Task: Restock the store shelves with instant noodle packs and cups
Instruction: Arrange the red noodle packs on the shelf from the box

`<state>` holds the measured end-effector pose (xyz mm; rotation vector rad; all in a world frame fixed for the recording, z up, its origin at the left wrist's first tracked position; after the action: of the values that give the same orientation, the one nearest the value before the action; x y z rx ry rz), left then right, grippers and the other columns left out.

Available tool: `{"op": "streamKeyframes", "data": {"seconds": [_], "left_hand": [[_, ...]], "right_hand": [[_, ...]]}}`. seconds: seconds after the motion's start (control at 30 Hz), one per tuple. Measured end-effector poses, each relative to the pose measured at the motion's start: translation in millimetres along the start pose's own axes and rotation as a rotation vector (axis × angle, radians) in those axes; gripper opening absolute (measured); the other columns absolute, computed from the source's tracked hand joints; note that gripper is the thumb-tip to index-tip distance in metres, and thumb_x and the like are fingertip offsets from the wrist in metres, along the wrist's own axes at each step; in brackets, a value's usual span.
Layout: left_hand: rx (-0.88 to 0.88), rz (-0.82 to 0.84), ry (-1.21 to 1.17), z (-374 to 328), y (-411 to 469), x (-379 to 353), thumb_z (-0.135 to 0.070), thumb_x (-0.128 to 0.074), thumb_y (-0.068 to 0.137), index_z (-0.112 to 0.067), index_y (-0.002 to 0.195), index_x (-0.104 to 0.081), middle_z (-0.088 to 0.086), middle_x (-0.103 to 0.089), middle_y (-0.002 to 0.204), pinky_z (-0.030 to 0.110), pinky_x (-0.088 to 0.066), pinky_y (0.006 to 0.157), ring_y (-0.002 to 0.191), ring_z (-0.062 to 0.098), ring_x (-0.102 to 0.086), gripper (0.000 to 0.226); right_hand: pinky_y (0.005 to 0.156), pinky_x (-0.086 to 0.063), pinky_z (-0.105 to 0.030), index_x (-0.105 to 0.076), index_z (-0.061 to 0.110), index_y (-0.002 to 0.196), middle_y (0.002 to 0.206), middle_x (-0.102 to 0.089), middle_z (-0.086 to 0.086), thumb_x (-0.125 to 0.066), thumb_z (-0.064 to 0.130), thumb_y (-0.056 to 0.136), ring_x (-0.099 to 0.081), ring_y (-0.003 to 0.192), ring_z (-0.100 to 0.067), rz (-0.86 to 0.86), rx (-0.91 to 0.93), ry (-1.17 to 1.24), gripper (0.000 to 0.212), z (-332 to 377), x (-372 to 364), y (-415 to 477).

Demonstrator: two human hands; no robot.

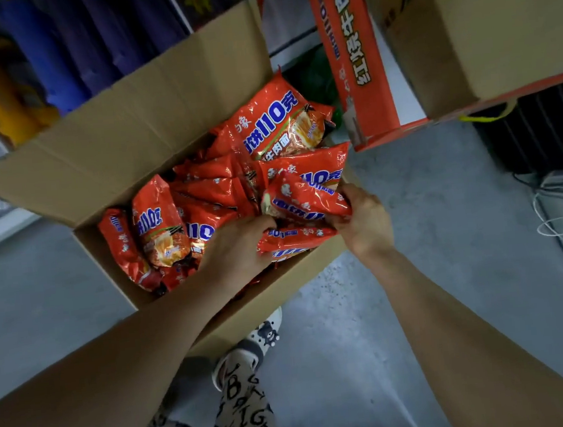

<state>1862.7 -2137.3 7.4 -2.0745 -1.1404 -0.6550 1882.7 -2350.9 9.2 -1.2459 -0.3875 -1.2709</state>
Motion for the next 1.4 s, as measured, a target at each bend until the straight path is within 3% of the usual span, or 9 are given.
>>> {"op": "streamKeyframes", "data": {"seconds": [0.13,0.33,0.47,0.6,0.73,0.87,1.07,1.23,1.4], "left_hand": [[0.027,-0.037,-0.084,7.6,-35.2,38.3,-0.021,-0.085,0.072,-0.018,0.112,-0.066,0.001,-0.071,0.107,0.032,-0.058,0.079,0.092,0.017,-0.069,0.044],[0.104,-0.148,-0.188,4.2,-85.5,131.2,-0.025,-0.083,0.075,-0.019,0.114,-0.066,-0.009,-0.068,0.110,0.014,-0.046,0.086,0.097,0.000,-0.059,0.043],[0.187,-0.216,-0.331,-0.9,-119.1,203.7,-0.037,-0.079,0.073,-0.025,0.117,-0.062,-0.010,-0.061,0.114,0.026,-0.049,0.087,0.101,0.008,-0.061,0.049],[0.176,-0.338,-0.267,-18.1,-153.3,286.5,-0.031,-0.078,0.080,-0.011,0.120,-0.063,-0.004,-0.053,0.107,0.018,-0.038,0.080,0.097,0.014,-0.055,0.047],[0.138,-0.431,-0.227,-37.8,-201.9,369.0,-0.051,-0.061,0.077,-0.011,0.119,-0.063,0.007,-0.056,0.109,0.018,-0.036,0.083,0.095,0.006,-0.049,0.058],[0.129,-0.439,-0.199,-60.2,-249.7,434.1,-0.056,-0.063,0.075,-0.011,0.119,-0.063,0.005,-0.054,0.113,0.021,-0.039,0.085,0.099,0.009,-0.051,0.063],[0.213,-0.525,-0.280,-88.7,-319.8,493.2,-0.038,-0.083,0.075,-0.019,0.119,-0.062,0.000,-0.053,0.119,0.022,-0.052,0.081,0.099,0.008,-0.058,0.053],[0.246,-0.734,-0.318,-127.6,-386.9,528.2,-0.034,-0.085,0.073,-0.023,0.113,-0.063,-0.002,-0.059,0.112,0.034,-0.058,0.081,0.094,0.010,-0.064,0.047],[0.324,-0.962,-0.387,-154.7,-470.4,551.9,-0.024,-0.085,0.074,-0.026,0.110,-0.065,-0.006,-0.069,0.103,0.031,-0.059,0.077,0.085,0.007,-0.069,0.042]], "right_hand": [[0.081,-0.053,-0.035,-0.063,0.016,0.118,0.109,-0.070,-0.005,-0.077,0.023,0.080,-0.065,0.099,-0.027,-0.117,-0.085,0.108,0.041,15.2,19.6,-35.8],[0.073,-0.042,-0.025,-0.063,0.014,0.116,0.107,-0.072,-0.004,-0.076,0.026,0.082,-0.065,0.097,-0.028,-0.141,-0.165,0.173,0.038,68.4,56.3,-93.1],[0.081,-0.048,-0.035,-0.062,0.013,0.118,0.110,-0.072,-0.009,-0.077,0.025,0.081,-0.065,0.100,-0.034,-0.144,-0.167,0.176,0.042,120.5,89.9,-134.9],[0.082,-0.048,-0.035,-0.061,0.012,0.121,0.112,-0.071,-0.011,-0.076,0.026,0.082,-0.065,0.102,-0.035,-0.158,-0.136,0.182,0.044,181.7,135.5,-176.8],[0.084,-0.049,-0.038,-0.054,0.016,0.132,0.116,-0.070,-0.011,-0.076,0.029,0.082,-0.065,0.105,-0.036,-0.116,-0.003,0.088,0.056,247.0,188.4,-212.5],[0.083,-0.048,-0.038,-0.054,0.016,0.129,0.113,-0.071,-0.013,-0.076,0.028,0.082,-0.065,0.104,-0.036,-0.066,0.192,0.012,0.054,307.7,242.3,-236.8],[0.089,-0.051,-0.041,-0.053,0.024,0.132,0.119,-0.069,-0.009,-0.076,0.029,0.082,-0.064,0.106,-0.036,0.003,0.486,-0.126,0.055,390.3,300.4,-267.9],[0.094,-0.053,-0.043,-0.048,0.028,0.139,0.127,-0.066,-0.003,-0.077,0.032,0.083,-0.064,0.111,-0.028,0.029,0.669,-0.160,0.064,438.3,338.0,-303.5],[0.090,-0.052,-0.037,-0.052,0.028,0.135,0.124,-0.068,-0.002,-0.078,0.031,0.082,-0.065,0.107,-0.025,0.041,0.893,-0.192,0.060,493.1,359.8,-354.4]]}}
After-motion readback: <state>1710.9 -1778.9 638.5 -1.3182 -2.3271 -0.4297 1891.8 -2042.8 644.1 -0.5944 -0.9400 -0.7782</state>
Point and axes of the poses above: each hand's wrist, its own y-axis towards the middle knuckle, its own x-axis out of the back of the hand, z = x × y, the point moved 5 cm from there along y, towards the middle knuckle
